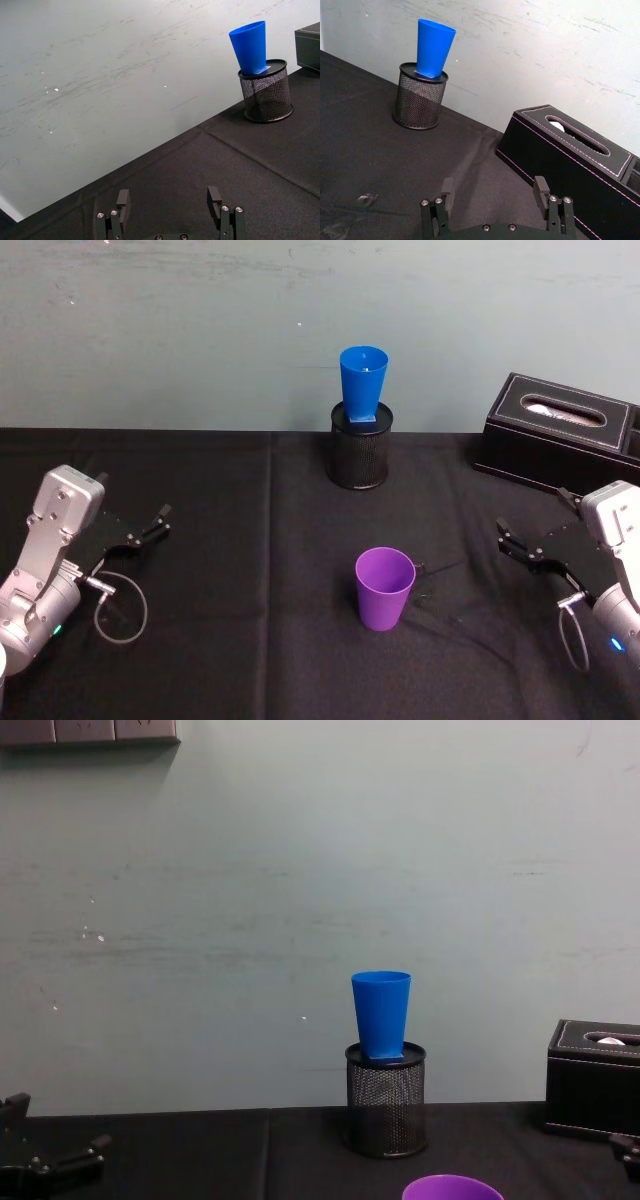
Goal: Pick up one cup with a gripper and tap it against the other cup.
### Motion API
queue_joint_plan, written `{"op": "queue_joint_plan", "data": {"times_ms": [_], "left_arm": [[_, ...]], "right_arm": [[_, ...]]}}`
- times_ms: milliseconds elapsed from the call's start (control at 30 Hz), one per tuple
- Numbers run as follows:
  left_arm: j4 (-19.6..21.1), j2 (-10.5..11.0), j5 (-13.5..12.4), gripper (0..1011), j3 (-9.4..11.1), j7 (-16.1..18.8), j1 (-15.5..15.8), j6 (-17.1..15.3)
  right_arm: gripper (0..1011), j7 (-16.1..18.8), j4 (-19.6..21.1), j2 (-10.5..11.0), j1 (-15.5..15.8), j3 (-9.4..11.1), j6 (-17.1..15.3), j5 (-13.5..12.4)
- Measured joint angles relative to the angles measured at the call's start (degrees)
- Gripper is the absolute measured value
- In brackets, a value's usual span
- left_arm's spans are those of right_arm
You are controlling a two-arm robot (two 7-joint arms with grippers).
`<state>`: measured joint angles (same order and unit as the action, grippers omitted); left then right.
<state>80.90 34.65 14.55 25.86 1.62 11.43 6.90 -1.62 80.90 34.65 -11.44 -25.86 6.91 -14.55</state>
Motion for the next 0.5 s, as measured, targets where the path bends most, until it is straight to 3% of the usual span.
{"op": "queue_joint_plan", "data": {"times_ms": [500], "left_arm": [[0.0, 0.0, 0.0, 1011, 0.0, 0.0, 0.0, 0.0]], "right_arm": [[1000, 0.0, 0.0, 0.0, 0.0, 0.0, 0.0, 0.0]]}}
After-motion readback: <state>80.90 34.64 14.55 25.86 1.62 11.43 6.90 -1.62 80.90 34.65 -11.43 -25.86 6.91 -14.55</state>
